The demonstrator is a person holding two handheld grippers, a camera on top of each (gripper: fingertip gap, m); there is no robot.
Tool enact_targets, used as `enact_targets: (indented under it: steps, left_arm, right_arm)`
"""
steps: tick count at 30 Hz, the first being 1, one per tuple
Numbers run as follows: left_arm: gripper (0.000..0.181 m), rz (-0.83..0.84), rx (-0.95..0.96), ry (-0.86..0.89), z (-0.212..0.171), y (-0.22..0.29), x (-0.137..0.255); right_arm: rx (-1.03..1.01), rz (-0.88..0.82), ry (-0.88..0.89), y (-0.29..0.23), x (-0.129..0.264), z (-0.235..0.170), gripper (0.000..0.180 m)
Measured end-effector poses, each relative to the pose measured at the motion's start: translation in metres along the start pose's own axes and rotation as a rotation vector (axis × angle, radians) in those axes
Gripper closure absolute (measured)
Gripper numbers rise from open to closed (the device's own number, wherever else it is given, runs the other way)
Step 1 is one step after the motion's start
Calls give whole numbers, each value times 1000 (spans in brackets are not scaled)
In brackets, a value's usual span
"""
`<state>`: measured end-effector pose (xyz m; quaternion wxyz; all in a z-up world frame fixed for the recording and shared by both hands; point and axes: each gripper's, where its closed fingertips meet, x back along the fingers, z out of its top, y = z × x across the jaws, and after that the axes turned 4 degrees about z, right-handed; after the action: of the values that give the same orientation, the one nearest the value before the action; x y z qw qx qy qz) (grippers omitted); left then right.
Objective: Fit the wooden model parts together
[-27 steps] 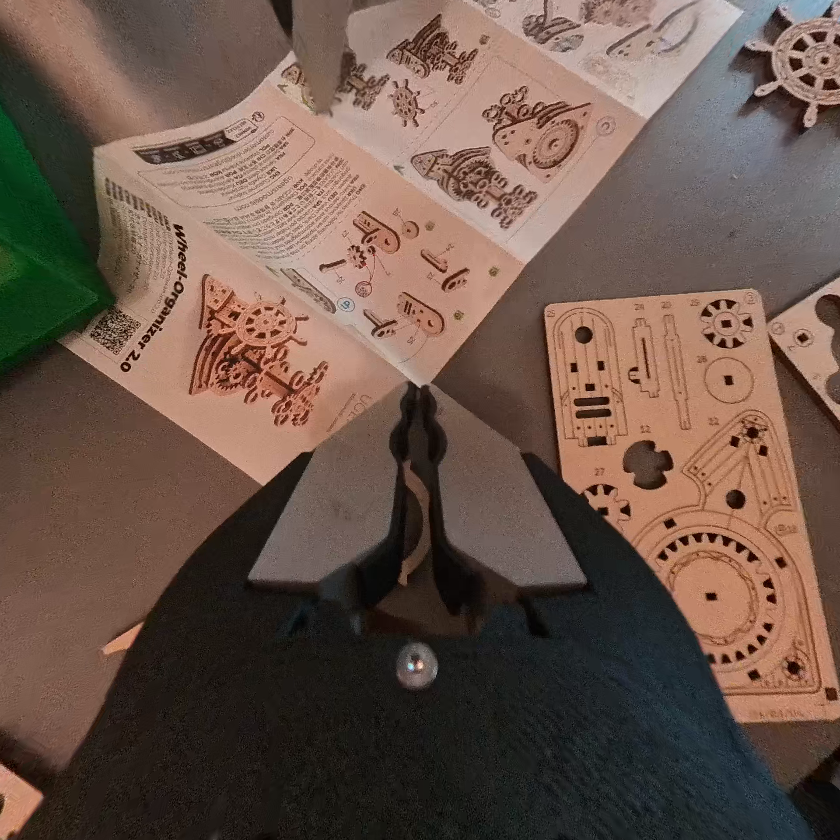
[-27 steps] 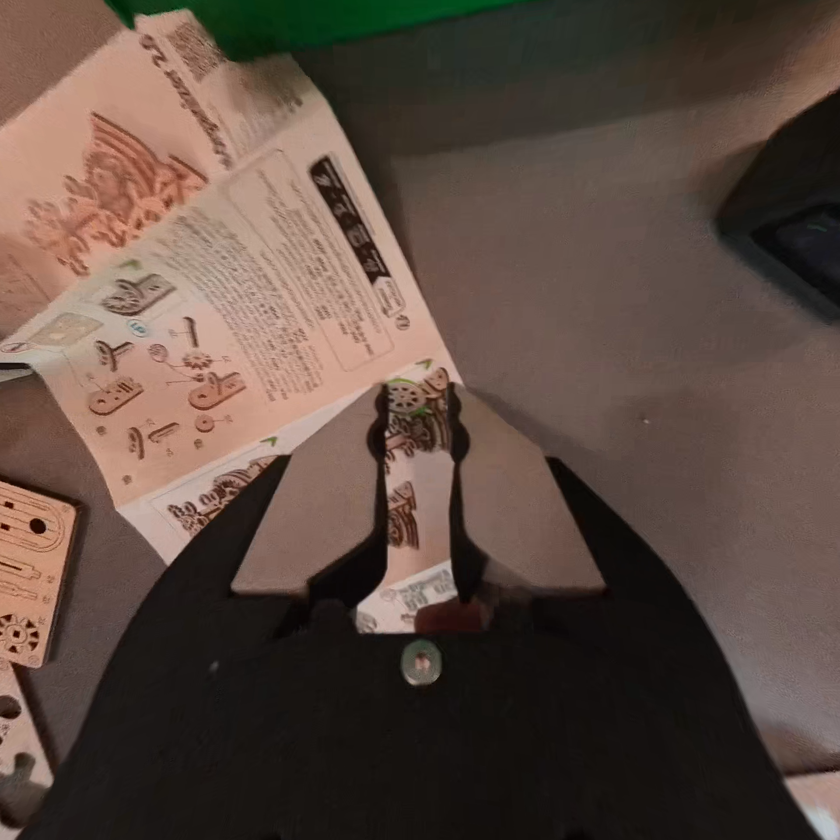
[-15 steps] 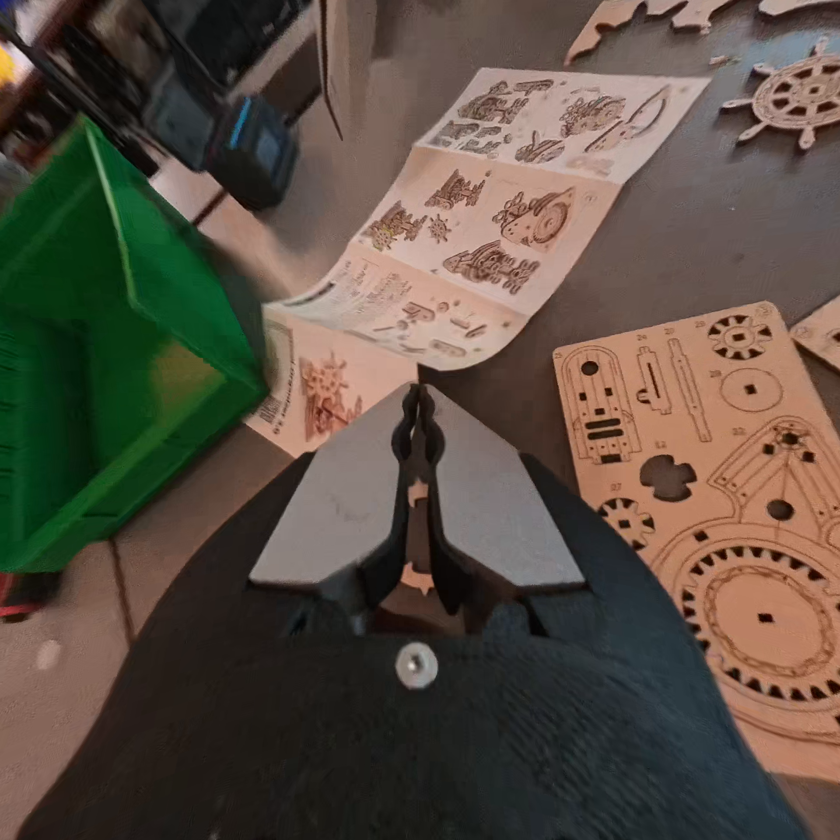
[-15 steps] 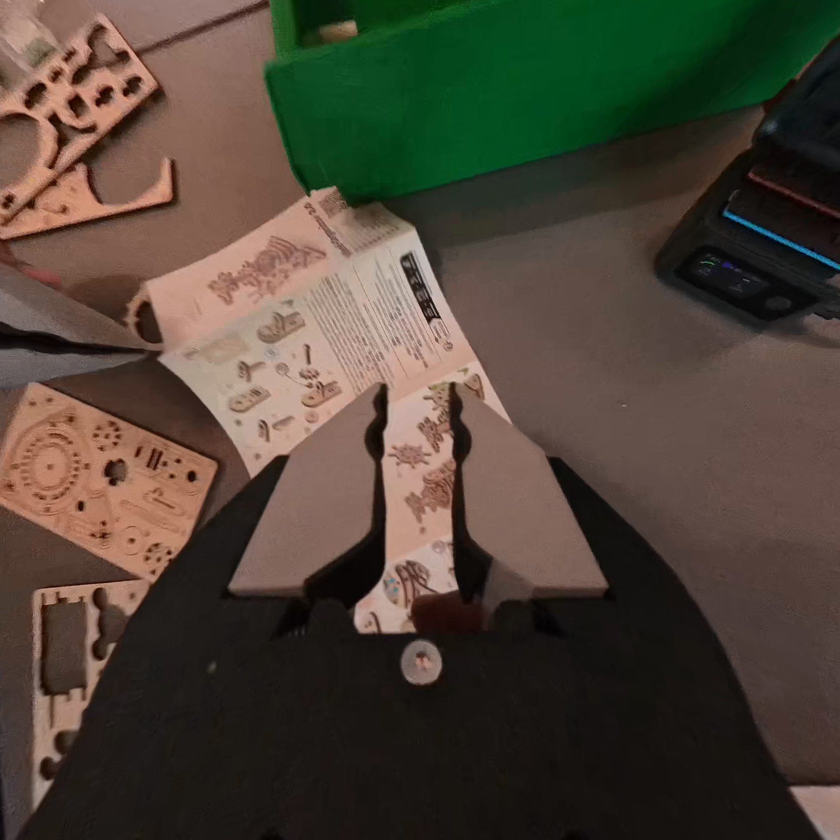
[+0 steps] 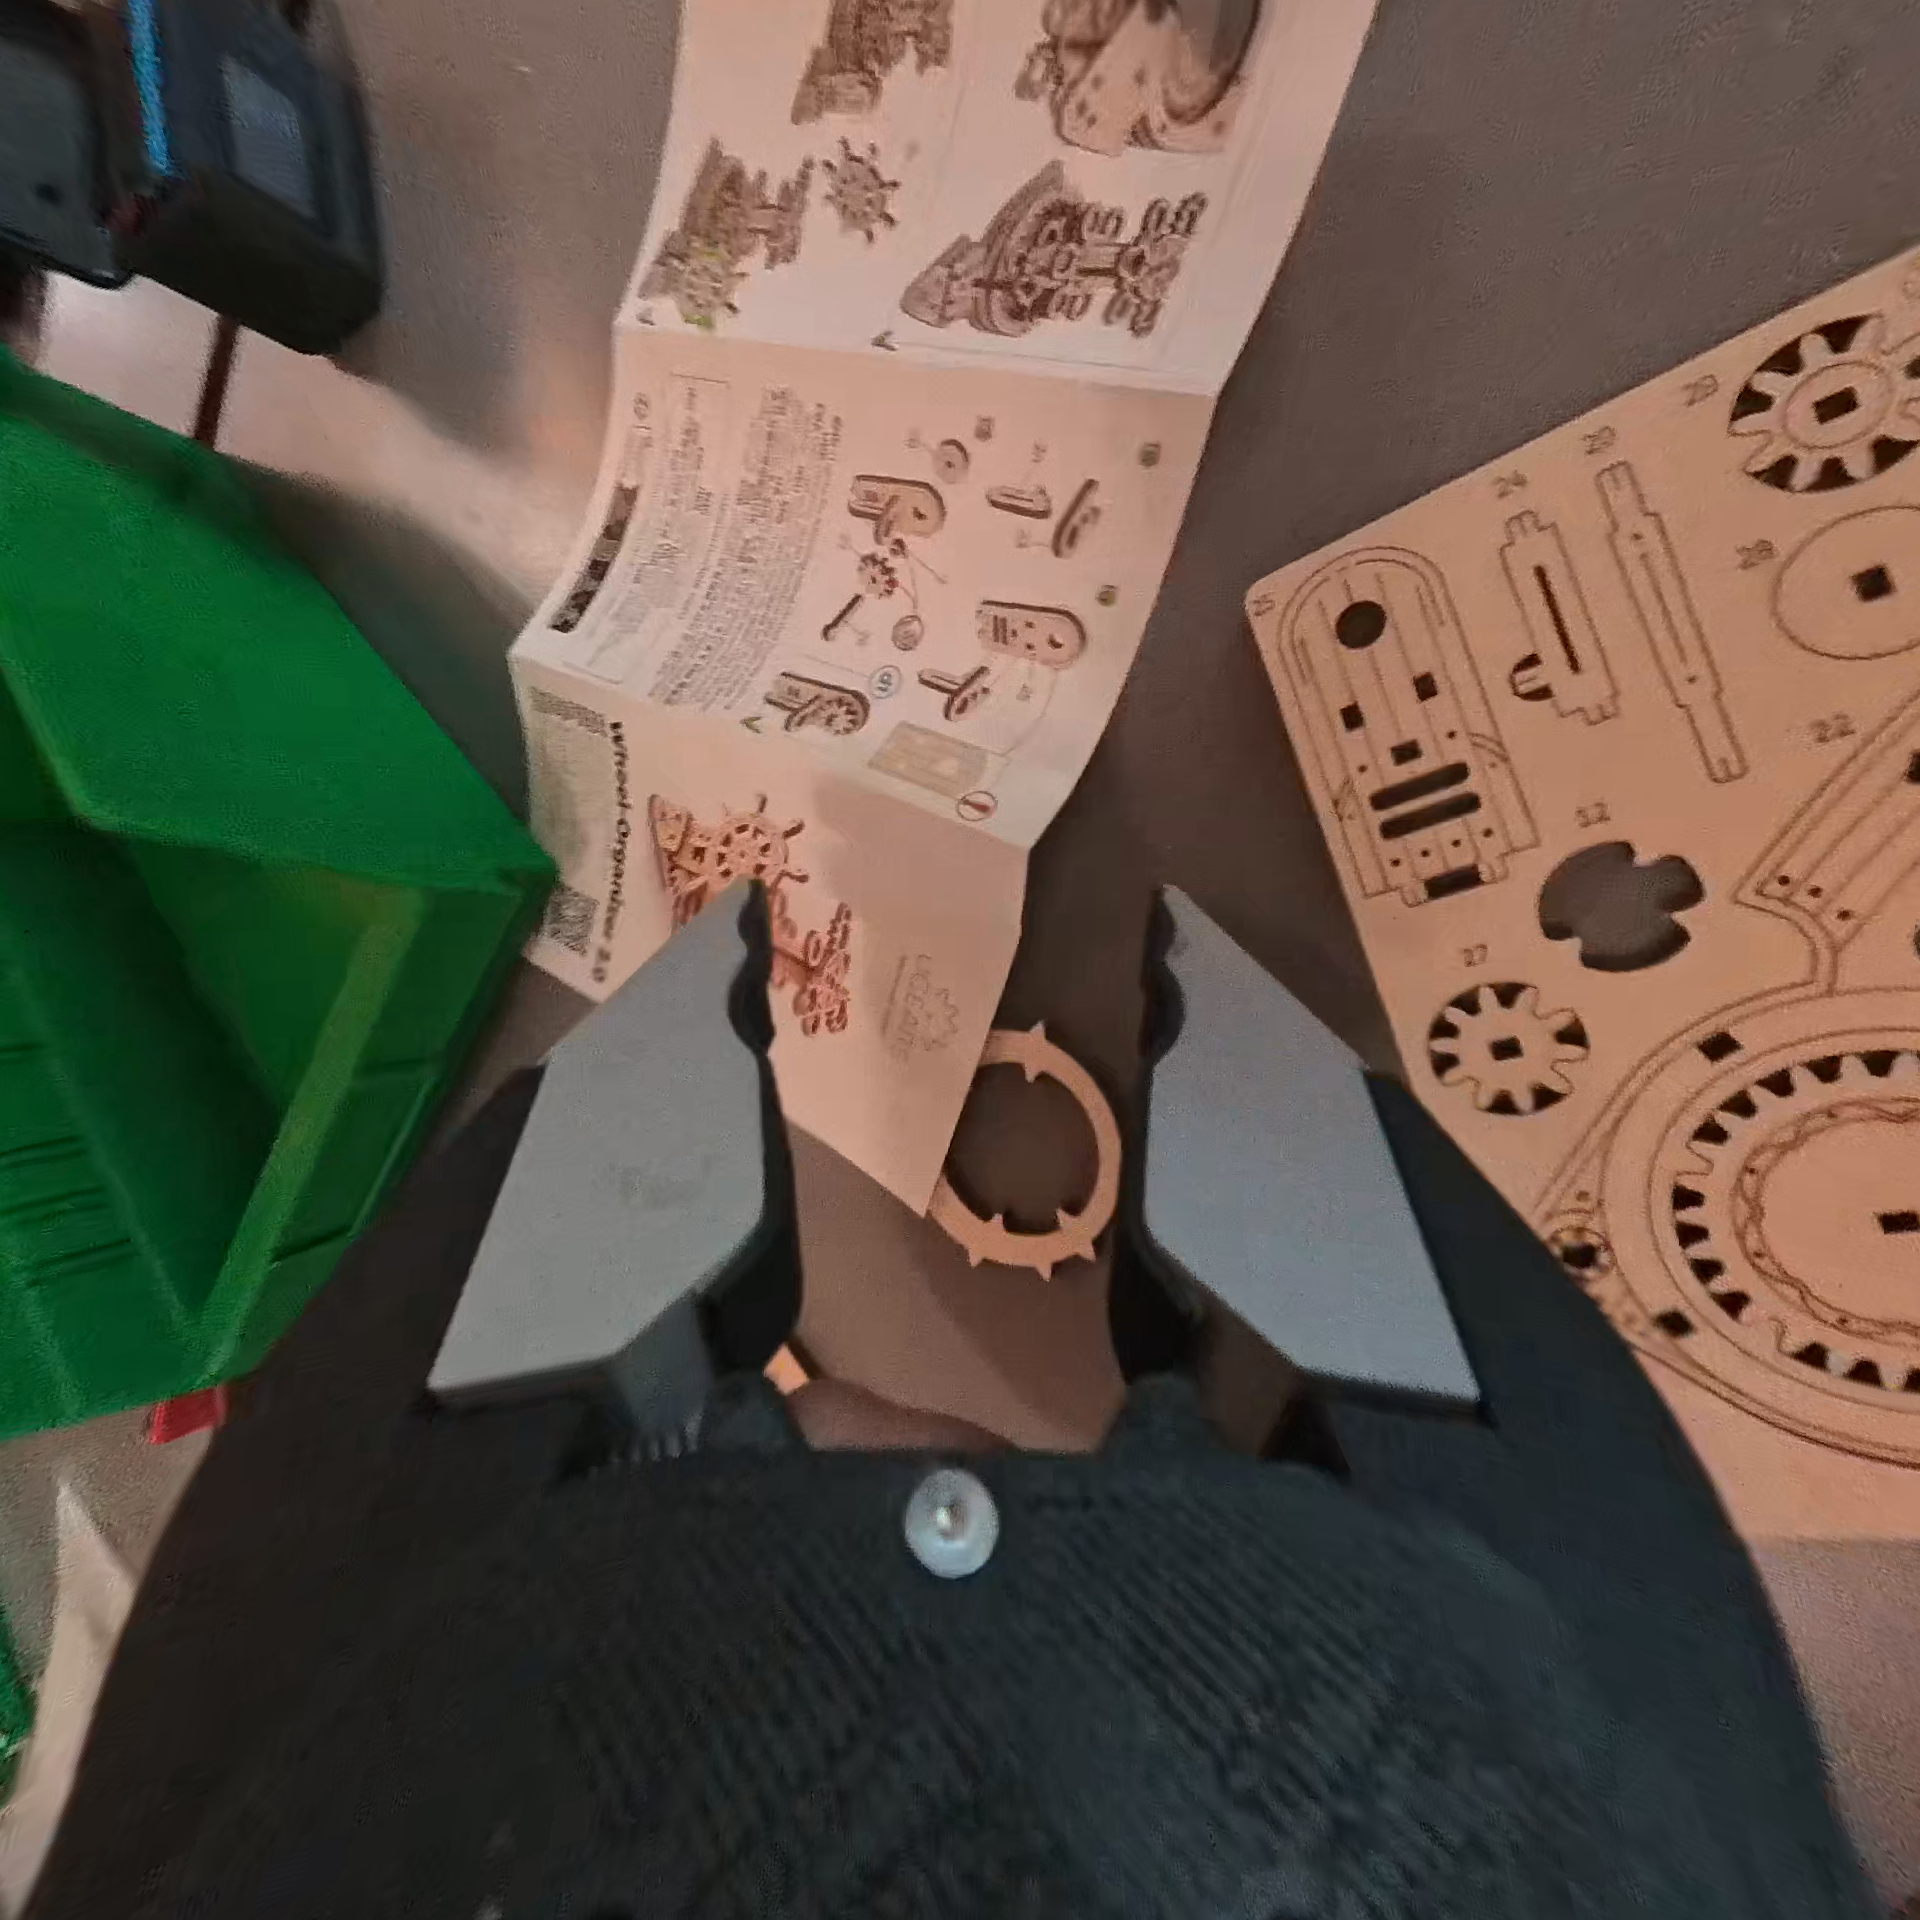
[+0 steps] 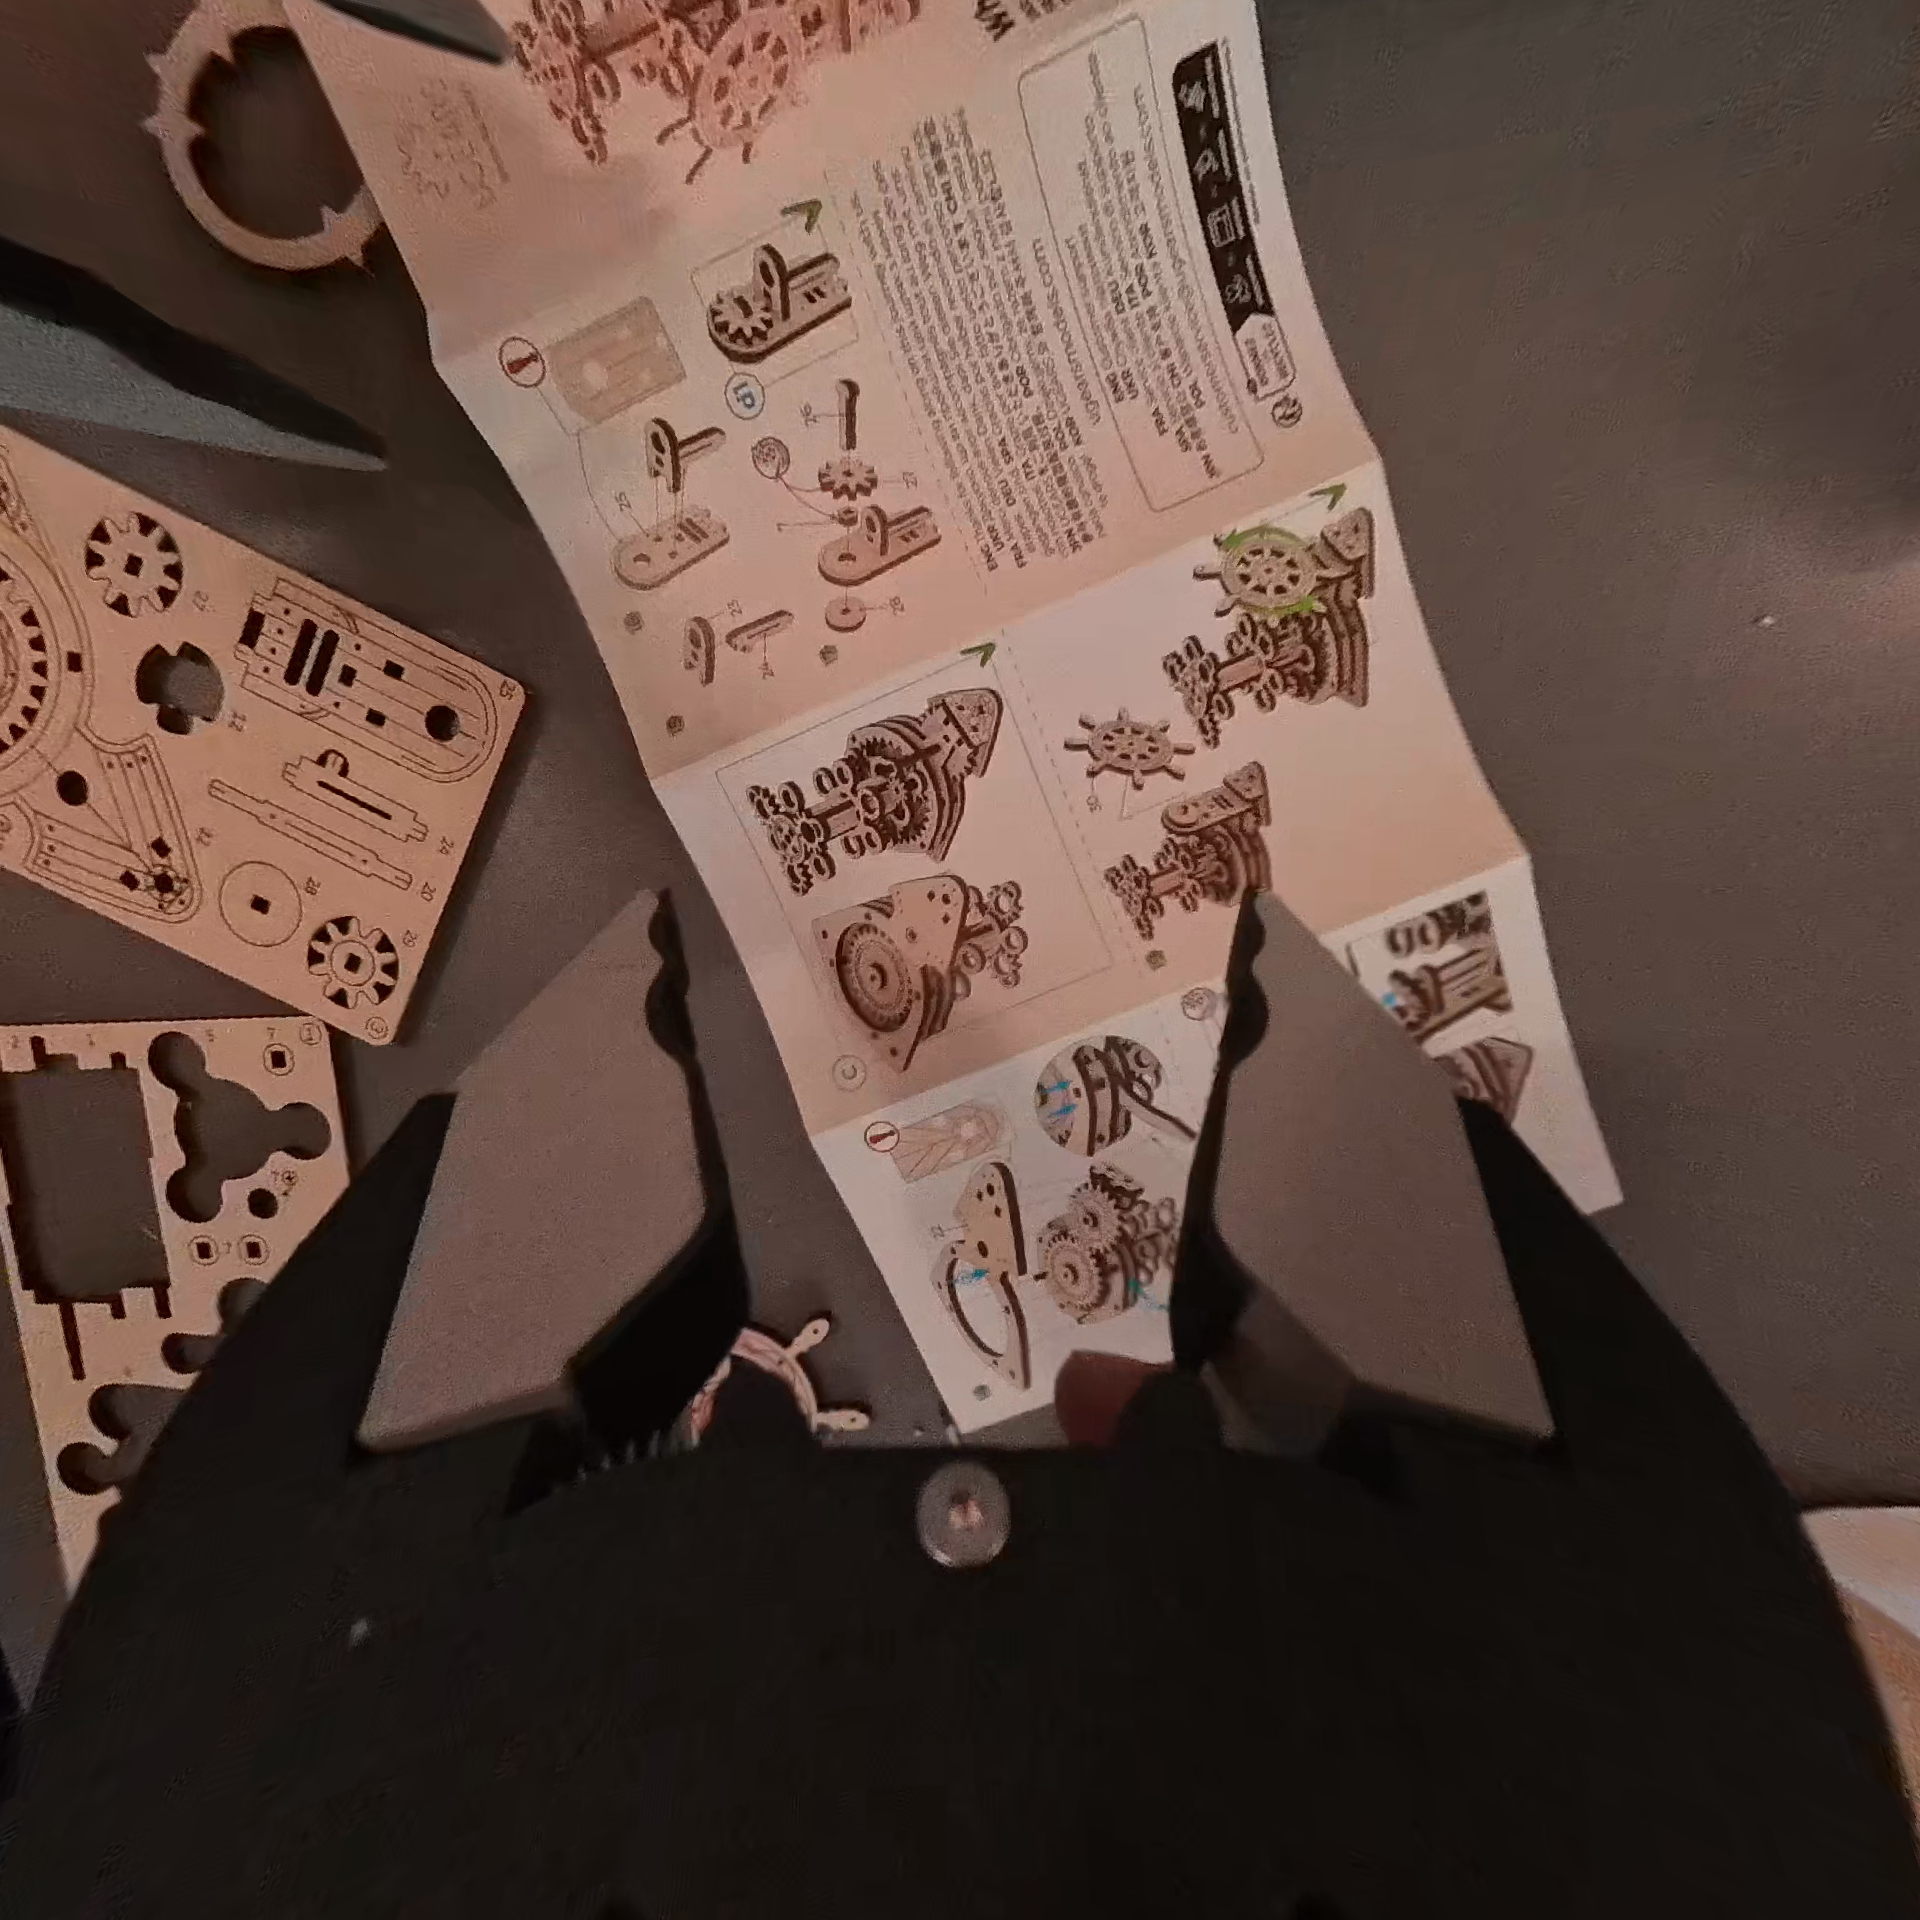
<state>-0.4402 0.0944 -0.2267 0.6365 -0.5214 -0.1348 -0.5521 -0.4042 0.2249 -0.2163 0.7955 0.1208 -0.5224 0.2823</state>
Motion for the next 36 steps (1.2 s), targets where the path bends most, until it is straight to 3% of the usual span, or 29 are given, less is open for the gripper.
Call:
enact_targets:
  steps: [3, 6, 7, 9, 12, 15, 17, 20, 21, 23, 28, 32, 36]
  left_arm:
    - [131, -92, -4, 1, 6, 5, -14]
    - [177, -49, -39, -57, 4, -1, -26]
    - [181, -23, -56, -78, 2, -3, -29]
    - [181, -24, -60, -114, 1, -5, -26]
    - [181, -121, 99, -103, 23, -21, -7]
    - [181, -289, 297, -95, 56, -46, 16]
    - [181, -385, 363, -133, 70, -63, 26]
    - [181, -473, 448, -165, 91, -83, 34]
    - [181, -499, 455, -187, 94, -87, 36]
    - [181, -517, 466, -235, 92, -94, 38]
    - [181, -526, 415, -313, 82, -103, 45]
    - [181, -432, 419, -299, 83, -131, 44]
    - [178, -355, 420, -295, 79, -152, 47]
  right_arm:
    - [-51, 65, 26, -5, -7, -9, 78]
    - [-80, 146, 87, -15, -7, -9, 78]
    - [-78, 157, 105, -17, -6, -9, 78]
    - [-56, 116, 143, -18, -1, -8, 78]
    - [49, -12, 171, -24, 8, -5, 72]
    - [223, -344, 108, -10, 21, -7, 73]
    - [289, -501, 60, 1, 29, -9, 84]
    - [217, -504, 20, 7, 24, -14, 86]
    - [201, -540, 10, 14, 26, -16, 104]
    - [178, -624, -63, 35, 32, -28, 180]
    - [112, -582, -93, 53, 81, -15, 180]
    - [-31, -380, -129, 57, 112, 7, 180]
    - [-172, -141, -143, 56, 118, 17, 180]
